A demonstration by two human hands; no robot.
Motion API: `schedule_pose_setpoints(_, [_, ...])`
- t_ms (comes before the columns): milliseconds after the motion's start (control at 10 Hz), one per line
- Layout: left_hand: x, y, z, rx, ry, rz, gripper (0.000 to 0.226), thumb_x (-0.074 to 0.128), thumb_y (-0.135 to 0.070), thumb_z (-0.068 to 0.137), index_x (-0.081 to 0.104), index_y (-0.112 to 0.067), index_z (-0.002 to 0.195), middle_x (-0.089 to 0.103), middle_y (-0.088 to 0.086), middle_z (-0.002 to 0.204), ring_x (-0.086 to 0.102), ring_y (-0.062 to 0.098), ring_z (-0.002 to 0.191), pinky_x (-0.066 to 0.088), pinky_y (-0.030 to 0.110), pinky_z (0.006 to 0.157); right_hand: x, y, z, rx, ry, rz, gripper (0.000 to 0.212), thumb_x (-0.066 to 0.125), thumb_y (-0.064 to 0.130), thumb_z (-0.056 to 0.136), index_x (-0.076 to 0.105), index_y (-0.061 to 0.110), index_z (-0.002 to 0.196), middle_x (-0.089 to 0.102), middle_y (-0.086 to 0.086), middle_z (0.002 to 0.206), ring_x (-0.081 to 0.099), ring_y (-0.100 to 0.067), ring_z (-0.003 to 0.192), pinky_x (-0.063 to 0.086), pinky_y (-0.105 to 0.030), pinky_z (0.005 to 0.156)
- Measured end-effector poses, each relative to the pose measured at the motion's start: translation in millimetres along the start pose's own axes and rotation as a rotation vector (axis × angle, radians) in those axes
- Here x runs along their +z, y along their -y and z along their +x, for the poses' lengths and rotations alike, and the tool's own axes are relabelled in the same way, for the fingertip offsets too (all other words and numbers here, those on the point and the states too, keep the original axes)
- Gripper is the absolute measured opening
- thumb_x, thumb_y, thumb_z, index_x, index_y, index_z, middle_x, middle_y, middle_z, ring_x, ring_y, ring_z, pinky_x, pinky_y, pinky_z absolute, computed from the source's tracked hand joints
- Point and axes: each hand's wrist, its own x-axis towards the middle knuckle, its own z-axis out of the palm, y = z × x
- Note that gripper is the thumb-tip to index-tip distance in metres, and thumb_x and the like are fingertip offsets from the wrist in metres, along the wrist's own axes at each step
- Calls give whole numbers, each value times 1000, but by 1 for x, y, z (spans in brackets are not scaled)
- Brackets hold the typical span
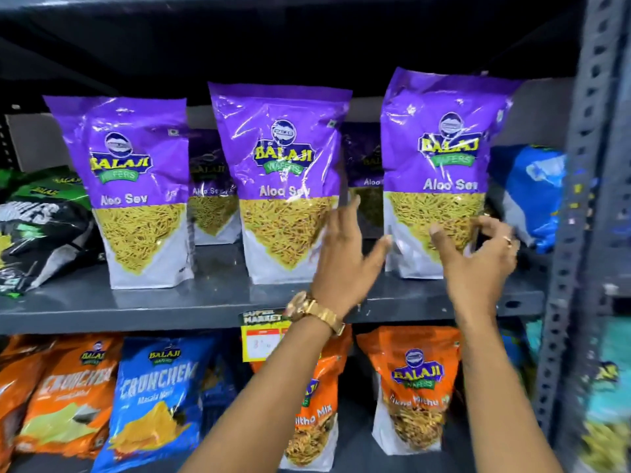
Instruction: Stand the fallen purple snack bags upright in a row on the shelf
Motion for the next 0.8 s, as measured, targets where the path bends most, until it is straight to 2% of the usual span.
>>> schedule_pose_setpoints(100, [31,-6,7,-170,204,-76,77,59,-36,90,22,-3,149,28,18,156,26,28,146,21,29,114,-3,-12,15,48,168,68,86,84,30,70,39,1,138,54,-20,137,53,-28,123,41,-30,102])
schedule_pose_setpoints(200, [46,-7,8,-232,179,-123,57,61,-35,88,41,-1,130,49,21,137,45,33,131,39,40,104,-1,-17,20,38,242,70,81,81,30,73,40,7,139,62,-13,132,60,-25,118,40,-20,88])
schedule_pose_setpoints(300, [51,-3,6,-240,105,-93,52,63,-35,86,41,-4,122,57,20,126,53,35,119,45,41,90,2,-21,21,21,278,83,79,80,35,73,43,10,137,65,-11,128,60,-27,119,40,-27,89])
schedule_pose_setpoints(400, [50,-2,4,-268,68,-81,48,63,-33,86,40,-4,117,61,20,119,57,38,112,44,40,83,3,-20,17,9,319,44,80,80,35,73,40,9,138,63,-14,131,58,-30,121,43,-32,91])
schedule_pose_setpoints(500, [47,-3,1,-245,67,-65,40,63,-34,87,39,-8,106,62,19,111,59,37,103,36,33,71,0,-19,15,14,331,45,81,79,35,73,39,9,138,61,-15,132,57,-31,122,43,-35,93])
schedule_pose_setpoints(600, [40,-4,0,-231,87,-53,38,65,-31,86,35,-13,99,62,18,104,59,37,96,38,36,69,-3,-17,14,37,353,50,81,80,35,72,40,11,138,62,-12,133,56,-29,124,43,-38,99])
schedule_pose_setpoints(700, [32,-8,2,-222,142,-32,42,69,-30,83,35,-11,99,62,20,105,60,38,98,45,40,74,-2,-15,15,37,367,72,85,80,30,73,37,7,142,56,-16,139,52,-30,129,40,-36,104])
schedule_pose_setpoints(800, [24,-8,1,-211,217,44,51,73,-36,78,38,-9,103,60,19,114,58,37,106,43,39,77,-10,-2,14,21,274,38,94,80,31,73,29,4,148,35,-22,151,40,-32,138,31,-34,111])
